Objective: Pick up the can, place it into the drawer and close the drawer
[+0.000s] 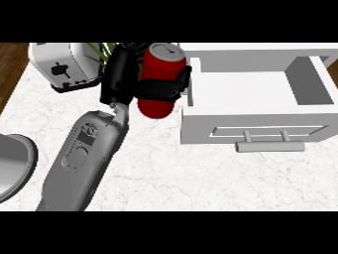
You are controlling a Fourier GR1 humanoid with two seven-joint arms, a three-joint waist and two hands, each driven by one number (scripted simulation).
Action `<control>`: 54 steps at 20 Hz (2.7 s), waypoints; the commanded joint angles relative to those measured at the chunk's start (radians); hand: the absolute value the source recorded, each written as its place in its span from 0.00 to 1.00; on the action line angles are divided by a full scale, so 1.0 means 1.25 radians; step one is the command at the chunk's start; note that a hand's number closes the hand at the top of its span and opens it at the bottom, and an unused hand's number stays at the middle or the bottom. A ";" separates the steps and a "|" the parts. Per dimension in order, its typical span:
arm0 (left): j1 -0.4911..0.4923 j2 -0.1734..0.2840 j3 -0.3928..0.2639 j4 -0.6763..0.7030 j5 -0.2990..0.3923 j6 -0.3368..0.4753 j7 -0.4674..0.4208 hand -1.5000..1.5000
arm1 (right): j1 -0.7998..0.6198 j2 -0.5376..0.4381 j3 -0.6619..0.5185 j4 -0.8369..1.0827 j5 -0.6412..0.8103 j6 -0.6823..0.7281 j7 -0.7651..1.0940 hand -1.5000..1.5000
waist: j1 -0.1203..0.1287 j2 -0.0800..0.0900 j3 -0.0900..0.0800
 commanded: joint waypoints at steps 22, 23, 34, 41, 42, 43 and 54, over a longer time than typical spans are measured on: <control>-0.529 0.000 -0.100 0.501 0.174 0.177 -0.009 1.00 | -0.035 0.013 0.015 0.007 0.036 -0.013 0.020 0.00 | -0.019 0.005 0.000; -0.563 0.000 -0.062 0.550 0.182 0.168 -0.026 1.00 | -0.067 -0.011 -0.008 0.046 0.009 0.000 0.019 0.00 | -0.021 0.008 0.001; -0.583 0.000 -0.199 0.652 0.327 0.219 -0.078 1.00 | -0.113 -0.027 0.003 0.038 0.006 -0.009 0.054 0.00 | -0.051 0.012 0.001; -0.602 0.000 -0.251 0.721 0.353 0.263 -0.126 1.00 | -0.096 -0.019 0.018 0.066 0.032 0.003 0.011 0.00 | -0.080 0.018 0.003; -0.614 0.000 -0.245 0.729 0.360 0.239 -0.128 1.00 | -0.141 -0.006 0.034 0.059 0.056 -0.035 0.039 0.00 | -0.060 0.017 0.002; -0.609 0.000 -0.249 0.747 0.351 0.228 -0.153 1.00 | -0.157 -0.031 0.003 0.063 0.031 -0.030 0.053 0.00 | -0.060 0.018 0.002; -0.568 0.000 -0.371 0.754 0.386 0.302 -0.186 1.00 | -0.204 -0.030 0.036 0.120 0.062 -0.027 0.033 0.00 | -0.098 0.027 0.003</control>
